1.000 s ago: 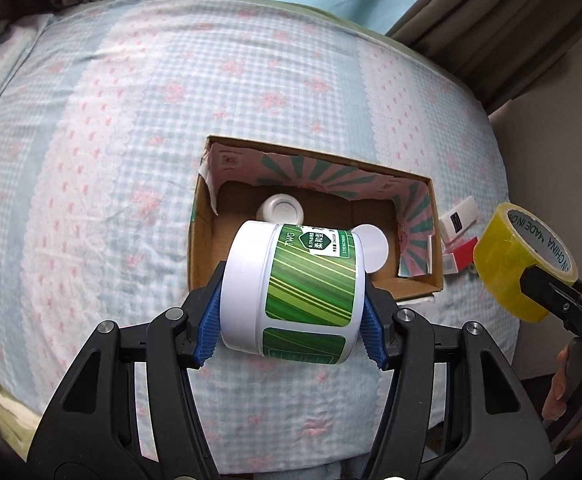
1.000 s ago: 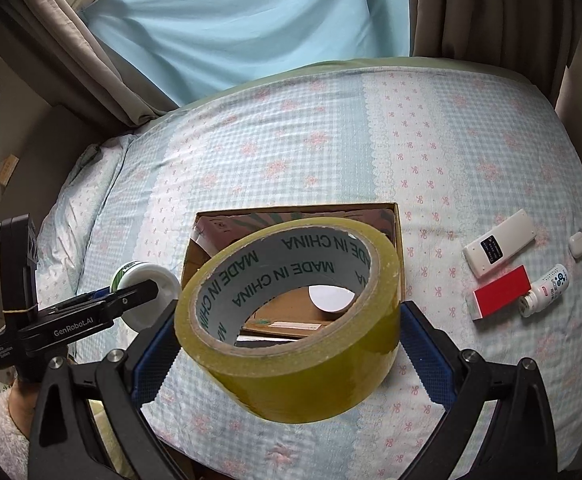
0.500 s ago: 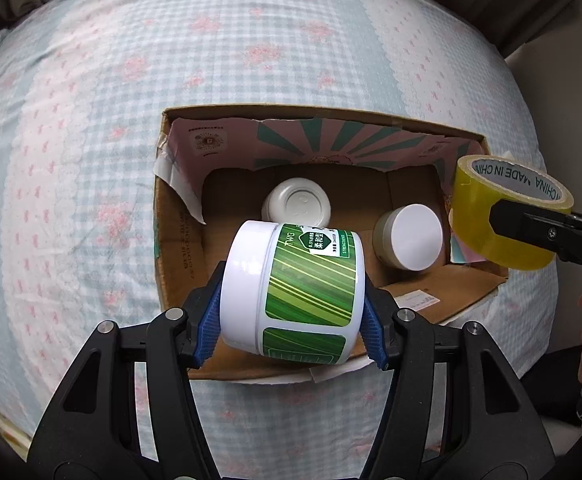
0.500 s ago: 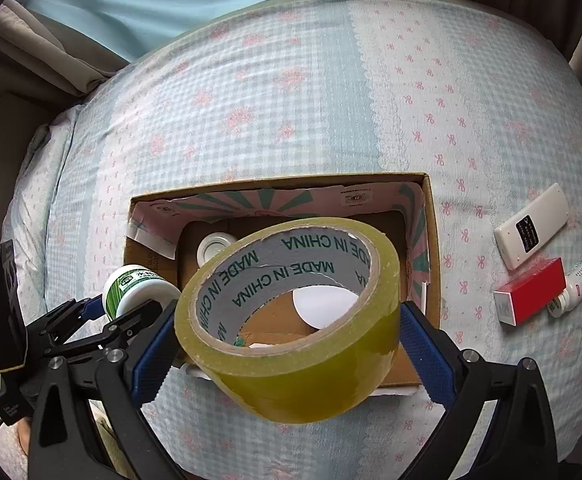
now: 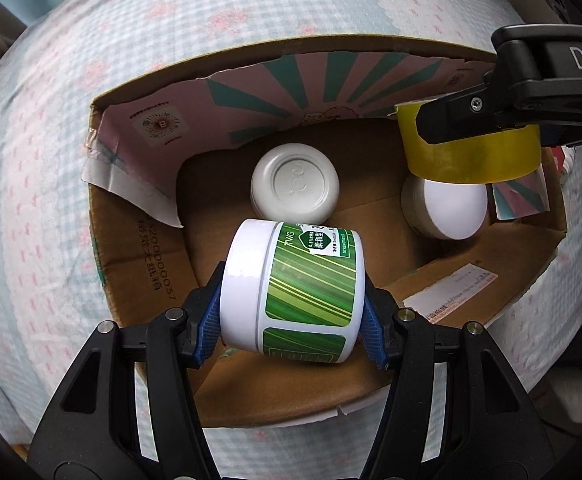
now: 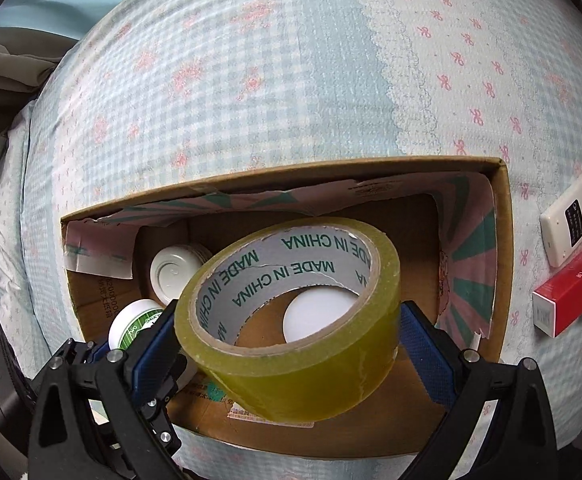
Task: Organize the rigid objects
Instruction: 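Carry the green jar and yellow tape into the box and release both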
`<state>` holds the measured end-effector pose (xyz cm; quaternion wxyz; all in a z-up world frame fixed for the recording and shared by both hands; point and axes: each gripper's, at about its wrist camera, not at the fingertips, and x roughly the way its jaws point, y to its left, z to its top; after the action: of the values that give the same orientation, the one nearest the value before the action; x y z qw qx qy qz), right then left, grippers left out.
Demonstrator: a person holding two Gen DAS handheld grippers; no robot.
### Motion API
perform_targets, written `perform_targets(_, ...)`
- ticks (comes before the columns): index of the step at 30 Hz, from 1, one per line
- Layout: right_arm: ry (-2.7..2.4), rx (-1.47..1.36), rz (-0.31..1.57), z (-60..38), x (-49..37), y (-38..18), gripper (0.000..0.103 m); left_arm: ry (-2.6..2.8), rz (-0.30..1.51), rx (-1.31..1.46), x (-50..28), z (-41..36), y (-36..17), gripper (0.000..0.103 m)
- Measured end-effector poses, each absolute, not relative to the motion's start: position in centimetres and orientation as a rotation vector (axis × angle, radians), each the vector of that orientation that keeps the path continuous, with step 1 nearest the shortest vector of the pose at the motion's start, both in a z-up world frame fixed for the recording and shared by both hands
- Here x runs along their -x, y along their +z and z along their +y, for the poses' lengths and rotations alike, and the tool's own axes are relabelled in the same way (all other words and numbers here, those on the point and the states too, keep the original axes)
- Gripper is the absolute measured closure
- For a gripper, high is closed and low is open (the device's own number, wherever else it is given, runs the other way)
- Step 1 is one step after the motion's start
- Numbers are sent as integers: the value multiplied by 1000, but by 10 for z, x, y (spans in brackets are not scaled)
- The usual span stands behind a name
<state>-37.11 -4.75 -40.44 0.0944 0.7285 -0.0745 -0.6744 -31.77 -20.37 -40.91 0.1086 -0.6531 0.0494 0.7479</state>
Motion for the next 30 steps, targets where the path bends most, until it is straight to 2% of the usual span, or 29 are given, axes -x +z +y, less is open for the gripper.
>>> perform_targets(3,-1998,-2164,-223,-51,375,-407,1,2226,174,1897,317,-203,-407,48)
perform_targets(5,-2044,-2142,-216,-52,377,-404,1,2213,186,1876,316,-200,-403,21)
perform_targets(6,-2061,-2134,-225,-50,378,-403,1,2212,180,1866,315,-199,-400,2)
perform_targets(7,-2067,-2120,-240,-48,377,-400,1,2215,172,1850,313,-199,-397,0)
perform_targets(18,-2141,-2139,-75,-41,355,-373,1,2240,106,1854,302,-210,-395,0)
perform_targets(30,-2268,-1998,-106,-46,333,-324,1,2338,129,1830,277,-234,-343,0)
